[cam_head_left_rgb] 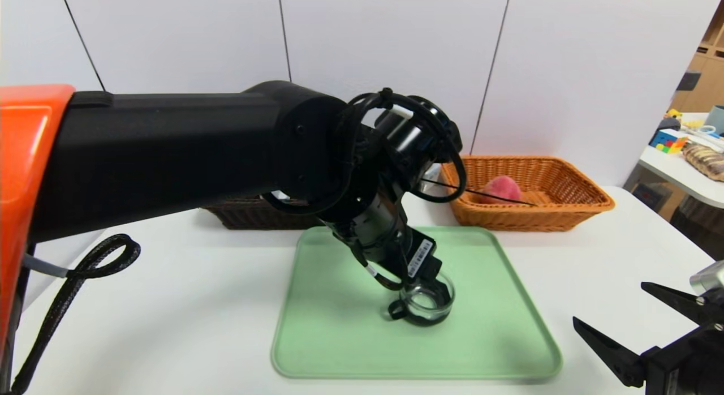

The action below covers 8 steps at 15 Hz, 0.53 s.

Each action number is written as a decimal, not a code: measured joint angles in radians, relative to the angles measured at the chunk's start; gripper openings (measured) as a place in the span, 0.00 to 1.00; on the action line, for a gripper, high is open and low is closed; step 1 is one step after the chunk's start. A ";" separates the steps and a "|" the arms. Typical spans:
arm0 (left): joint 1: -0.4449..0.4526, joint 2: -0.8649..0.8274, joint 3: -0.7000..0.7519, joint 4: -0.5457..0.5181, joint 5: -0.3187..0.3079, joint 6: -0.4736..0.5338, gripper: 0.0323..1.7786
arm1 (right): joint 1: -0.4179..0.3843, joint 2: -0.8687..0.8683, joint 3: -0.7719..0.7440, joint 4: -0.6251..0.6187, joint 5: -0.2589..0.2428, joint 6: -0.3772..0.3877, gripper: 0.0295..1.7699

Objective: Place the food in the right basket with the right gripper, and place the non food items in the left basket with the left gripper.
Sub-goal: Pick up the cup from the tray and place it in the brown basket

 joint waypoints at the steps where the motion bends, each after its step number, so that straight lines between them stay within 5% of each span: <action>1: -0.006 0.005 0.000 0.001 -0.001 -0.001 0.95 | 0.000 0.000 0.000 0.000 0.000 0.000 0.96; 8: -0.020 0.043 0.002 0.013 -0.011 -0.029 0.95 | 0.000 0.000 0.000 0.000 0.000 0.000 0.96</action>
